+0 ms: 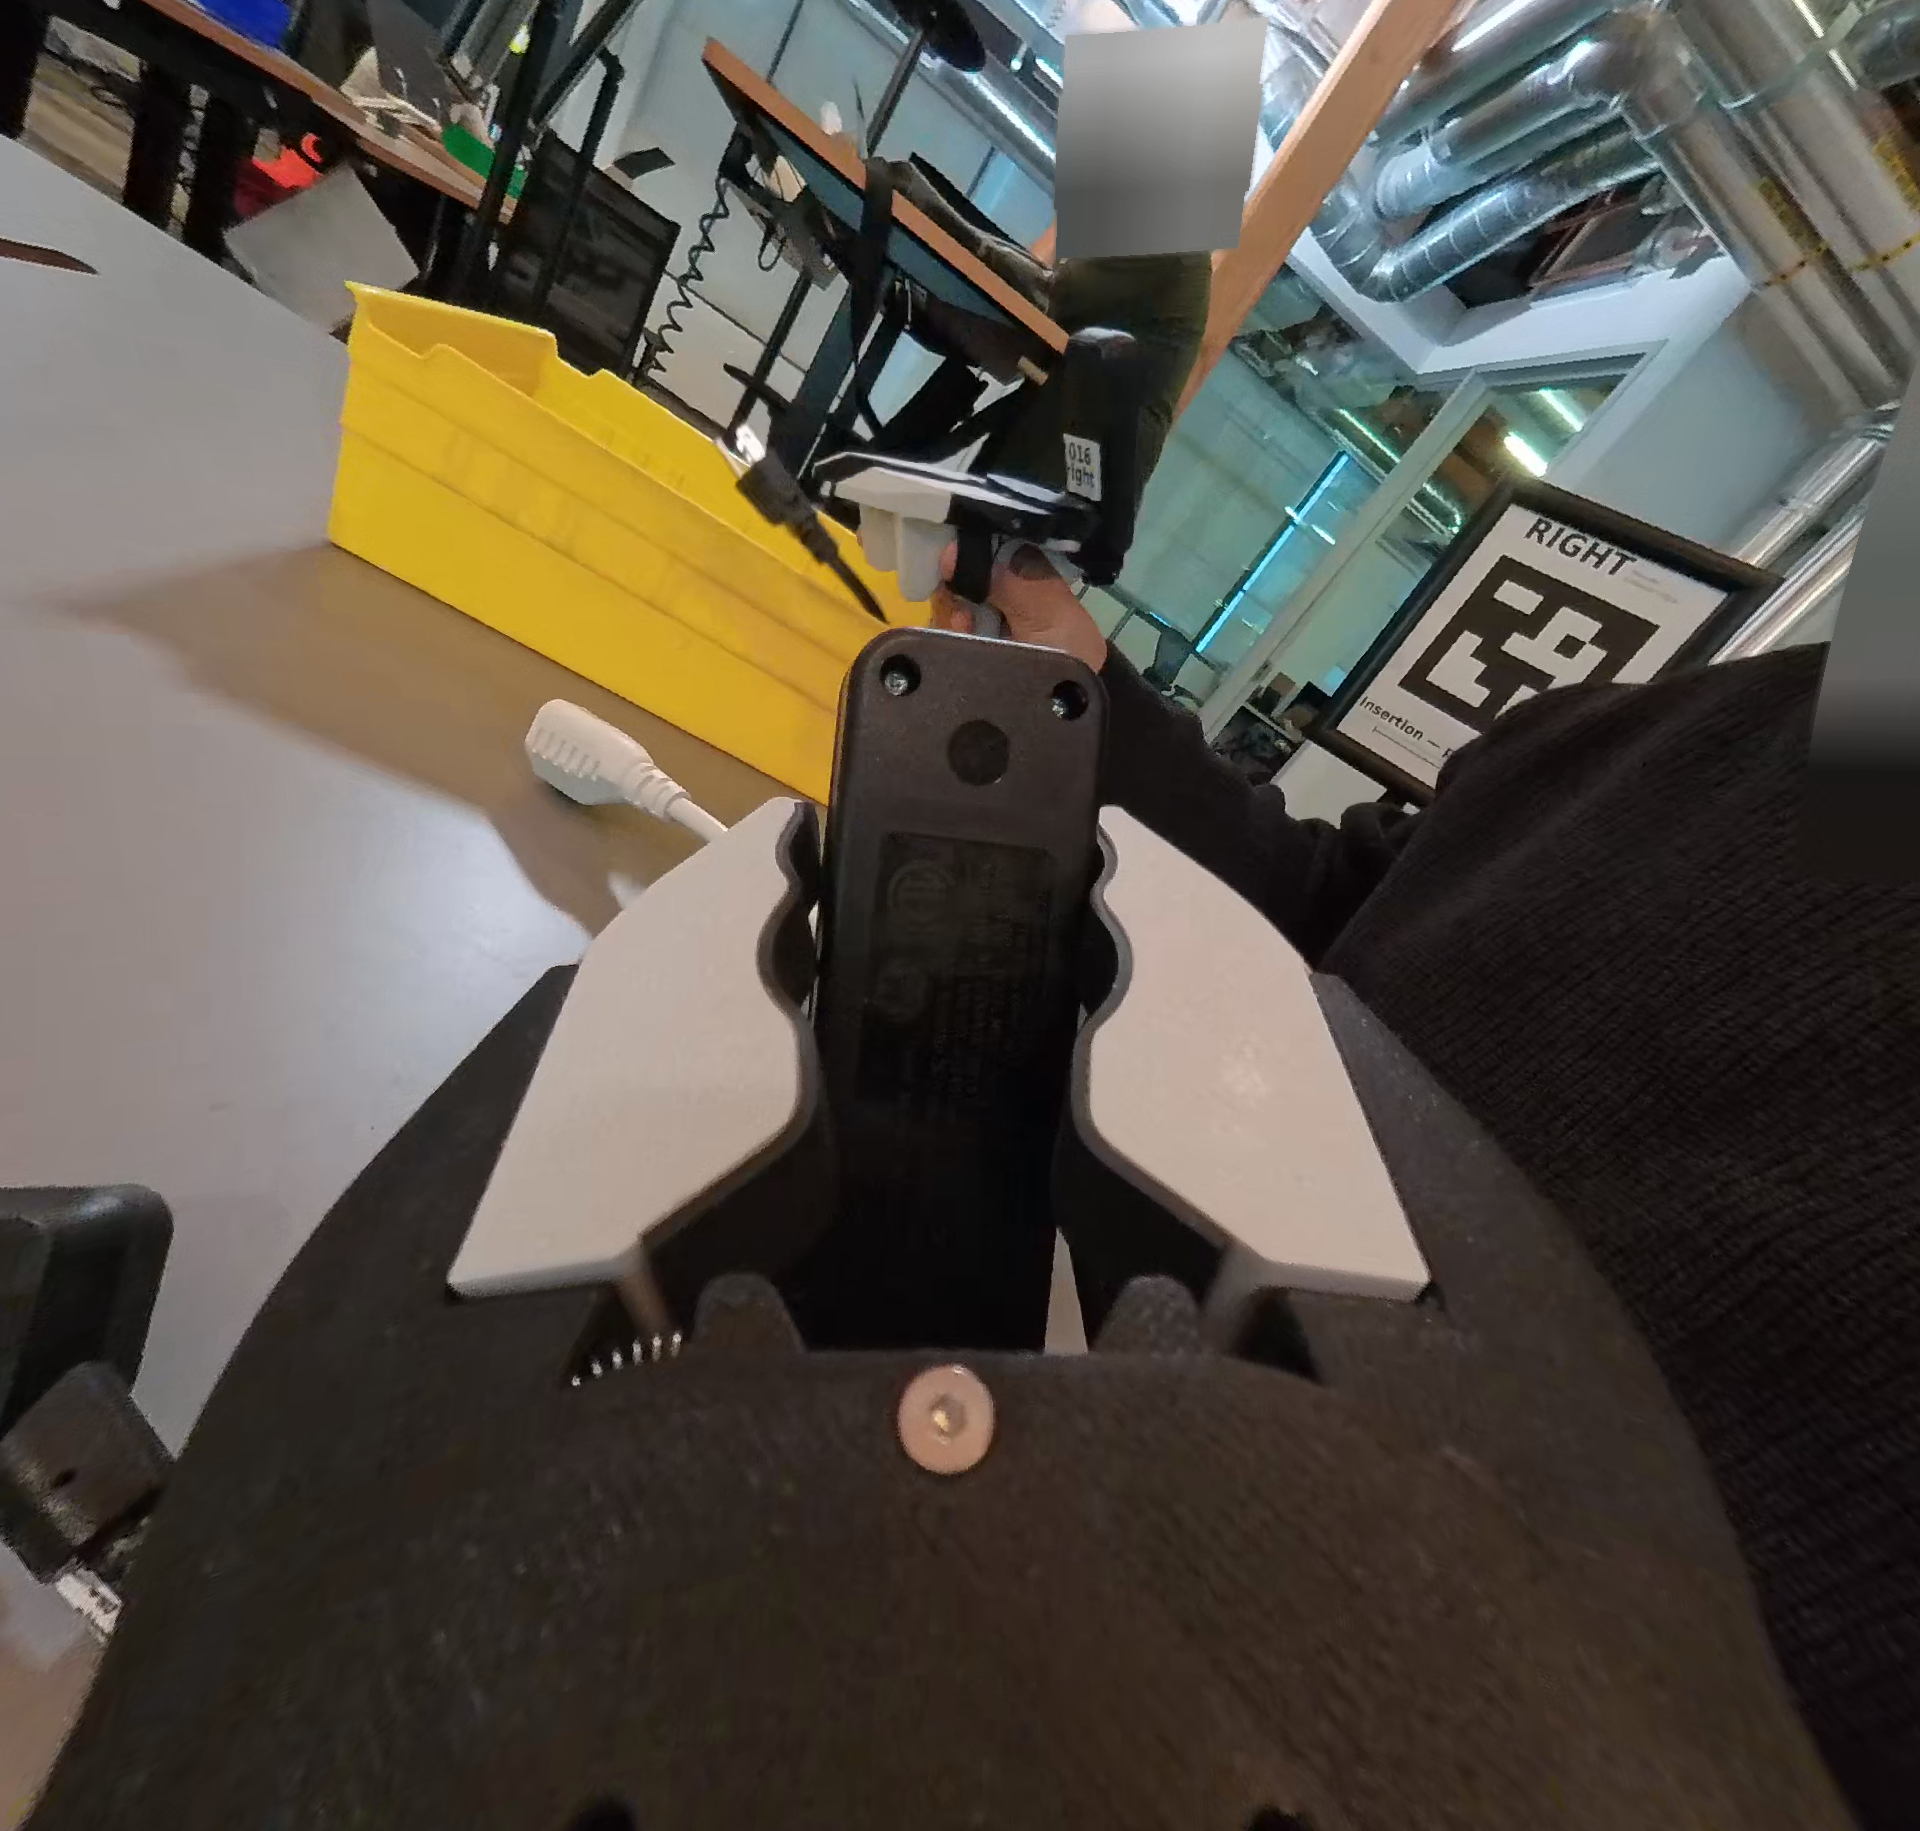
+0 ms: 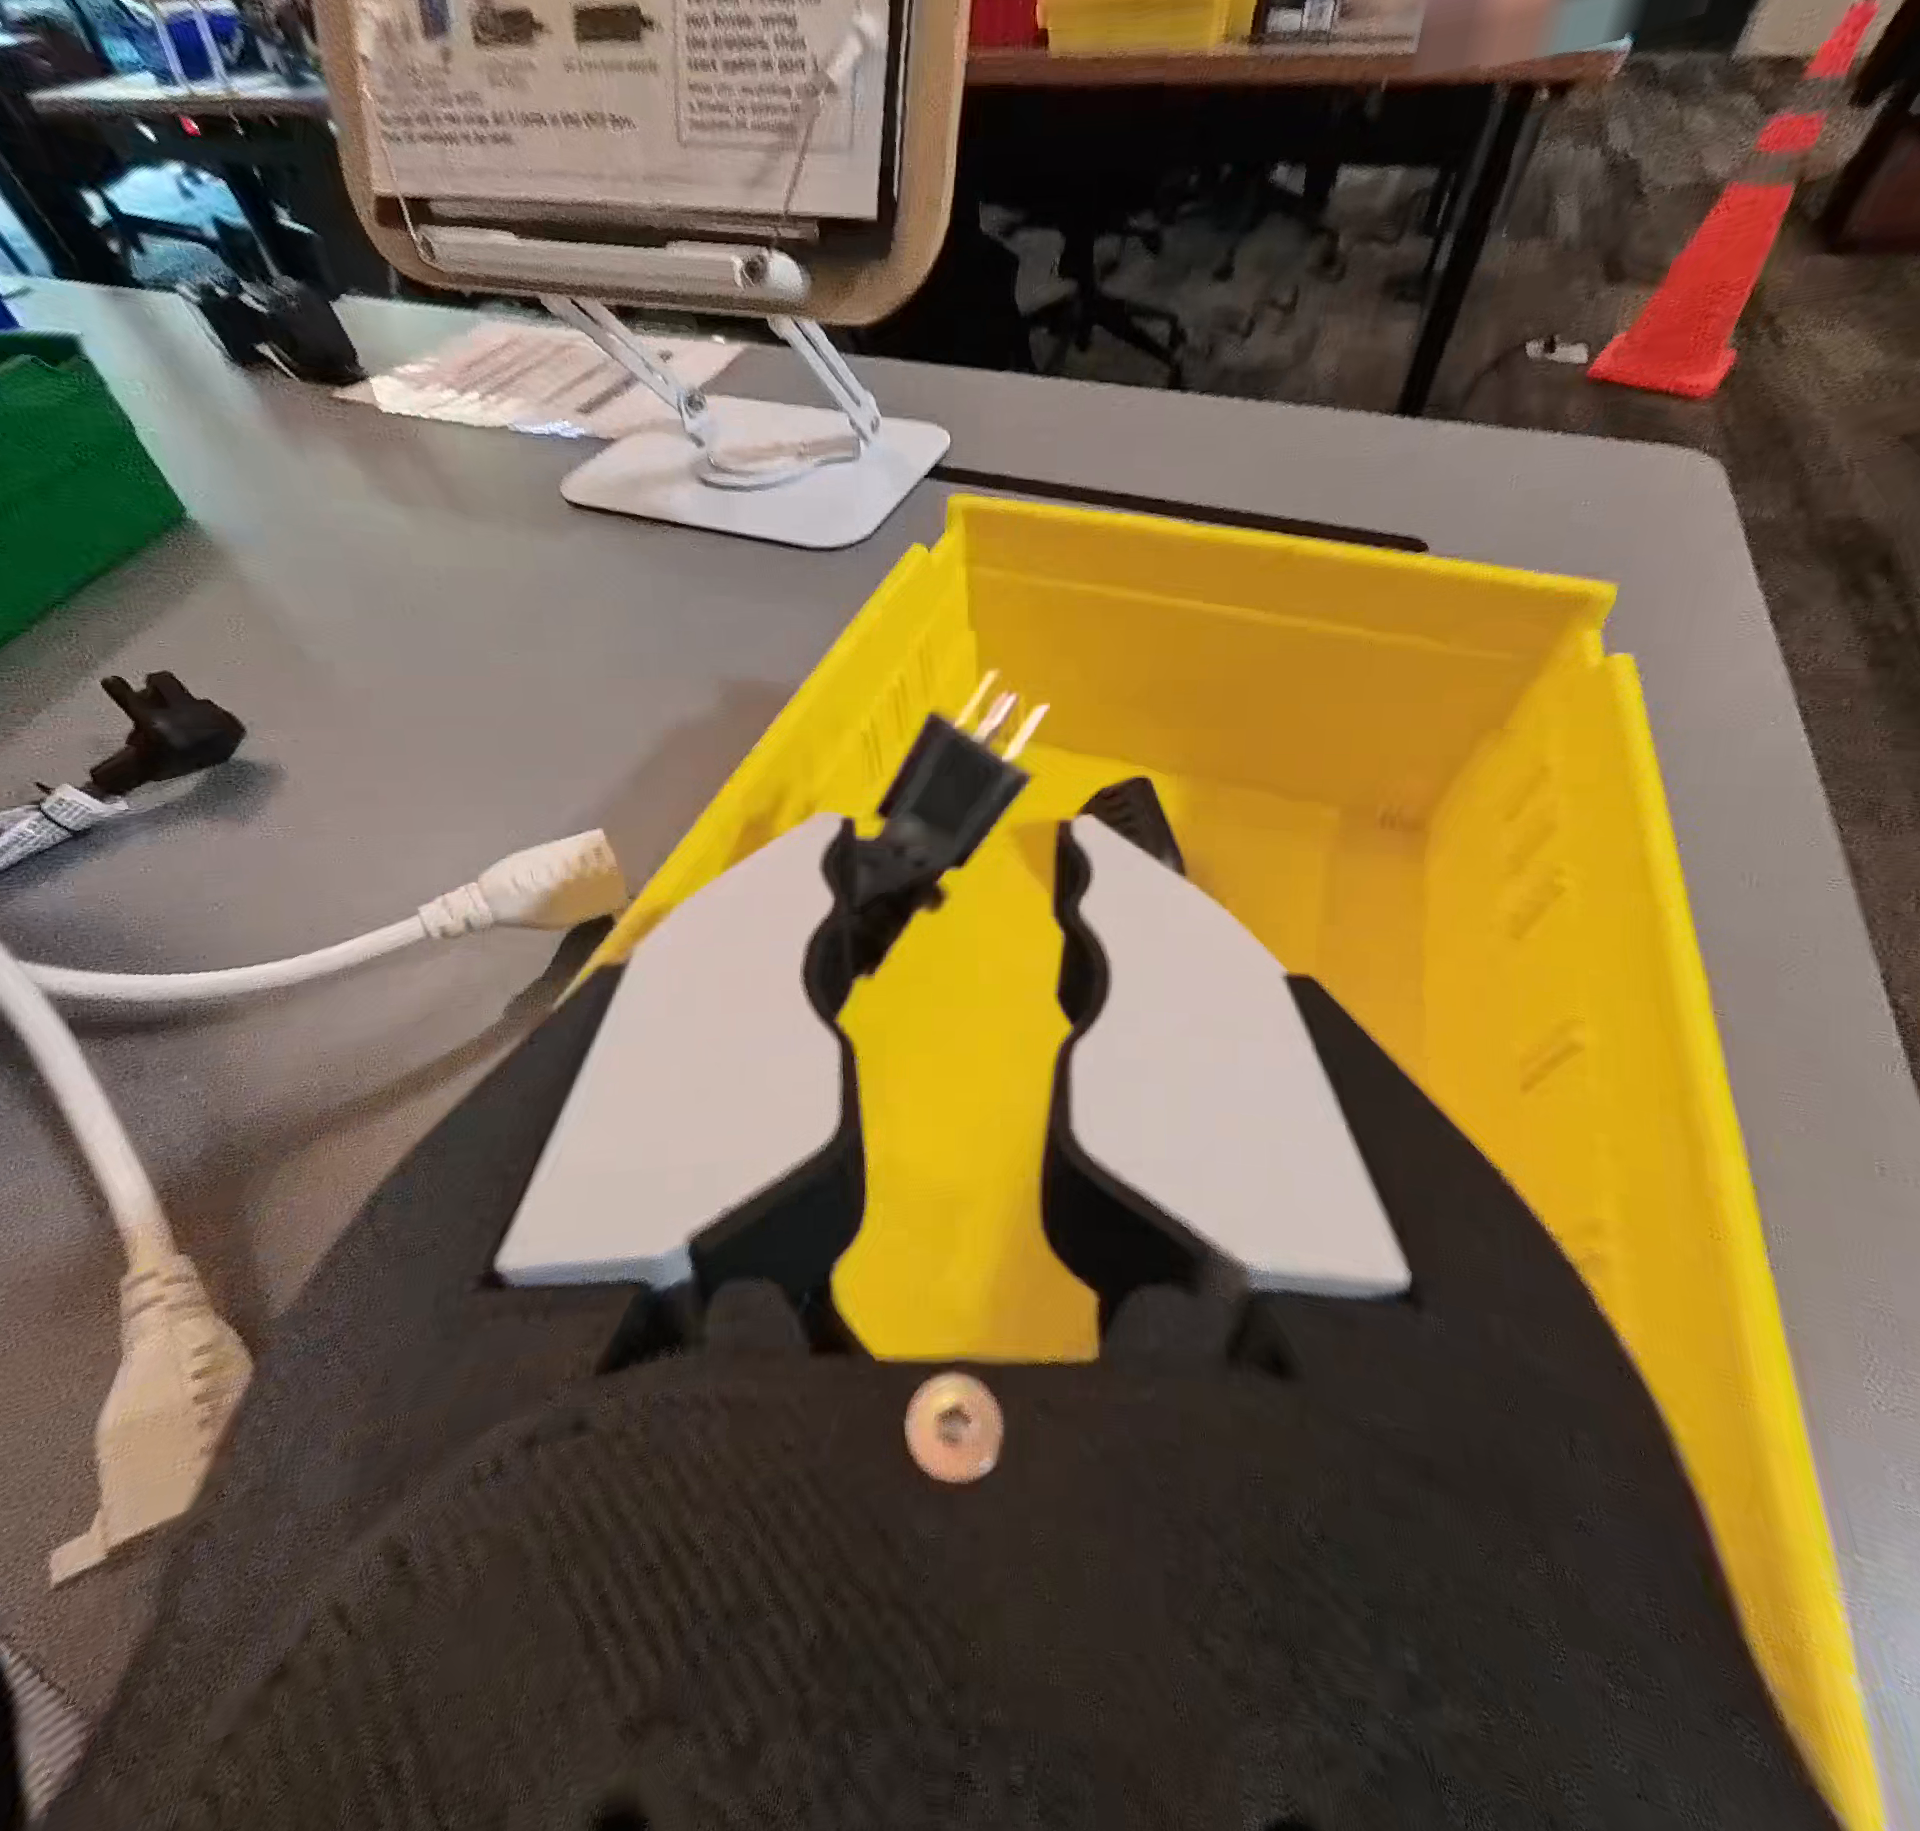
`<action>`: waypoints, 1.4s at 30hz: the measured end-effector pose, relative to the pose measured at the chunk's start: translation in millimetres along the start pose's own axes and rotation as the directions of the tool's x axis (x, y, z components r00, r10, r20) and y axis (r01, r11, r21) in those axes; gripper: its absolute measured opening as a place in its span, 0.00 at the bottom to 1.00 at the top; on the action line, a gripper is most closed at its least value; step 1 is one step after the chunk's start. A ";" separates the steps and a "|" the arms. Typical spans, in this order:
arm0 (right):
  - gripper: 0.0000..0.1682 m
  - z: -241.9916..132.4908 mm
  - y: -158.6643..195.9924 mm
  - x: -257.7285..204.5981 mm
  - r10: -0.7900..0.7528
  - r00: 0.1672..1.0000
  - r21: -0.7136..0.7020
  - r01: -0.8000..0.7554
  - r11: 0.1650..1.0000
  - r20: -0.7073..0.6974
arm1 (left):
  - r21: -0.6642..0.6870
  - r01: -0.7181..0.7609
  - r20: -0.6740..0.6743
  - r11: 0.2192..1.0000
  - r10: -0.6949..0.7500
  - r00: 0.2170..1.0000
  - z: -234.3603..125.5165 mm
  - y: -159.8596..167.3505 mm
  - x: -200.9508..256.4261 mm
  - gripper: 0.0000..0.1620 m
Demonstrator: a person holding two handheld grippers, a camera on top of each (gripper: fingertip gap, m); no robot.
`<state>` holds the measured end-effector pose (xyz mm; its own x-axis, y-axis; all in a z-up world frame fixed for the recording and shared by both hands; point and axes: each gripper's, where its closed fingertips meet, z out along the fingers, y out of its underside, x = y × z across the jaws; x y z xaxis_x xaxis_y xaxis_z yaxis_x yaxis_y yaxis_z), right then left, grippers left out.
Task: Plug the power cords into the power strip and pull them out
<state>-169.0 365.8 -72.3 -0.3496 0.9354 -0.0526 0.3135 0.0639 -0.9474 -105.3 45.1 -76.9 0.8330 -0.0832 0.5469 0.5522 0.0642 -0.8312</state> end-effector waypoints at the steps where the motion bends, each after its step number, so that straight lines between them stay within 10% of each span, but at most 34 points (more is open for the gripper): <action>1: 0.26 0.3 3.0 0.4 0.007 1.000 -0.018 -0.007 1.000 -0.007 | -0.004 -0.007 0.000 1.000 0.007 1.000 0.4 0.5 0.8 0.30; 8: 0.23 -15.4 -42.0 -109.1 -0.237 0.956 0.128 0.216 0.968 0.174 | -0.014 -0.039 -0.019 0.999 0.039 0.999 3.1 3.3 5.3 0.30; 16: 0.30 26.0 47.9 -287.5 -0.193 0.698 -0.049 0.311 0.949 0.690 | -0.059 -0.113 -0.092 0.992 0.108 0.990 12.5 12.6 23.9 0.30; 24: 0.10 29.9 68.2 -319.5 -0.111 0.553 -0.105 0.344 0.933 0.826 | -0.112 -0.131 -0.153 0.985 0.113 0.982 20.6 24.8 32.6 0.31; 29: 0.09 28.1 72.0 -309.9 -0.214 0.587 -0.047 0.396 0.917 0.781 | -0.215 -0.192 -0.087 0.958 0.177 0.980 32.0 41.6 27.0 0.55; 33: 0.09 23.8 74.6 -305.1 -0.175 0.577 -0.072 0.379 0.923 0.797 | -0.343 -0.280 -0.040 0.897 0.284 0.958 42.9 62.7 15.2 0.34; 42: 0.10 19.4 73.8 -305.0 -0.103 0.582 -0.141 0.358 0.923 0.807 | -0.345 -0.208 -0.103 0.915 0.183 0.978 37.0 67.0 15.8 0.33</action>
<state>-56.3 78.4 -132.3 -0.9480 0.2571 -0.1877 0.2882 0.4432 -0.8488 -53.9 84.9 -120.2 0.9119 -0.1724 0.3724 0.3207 -0.2667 -0.9088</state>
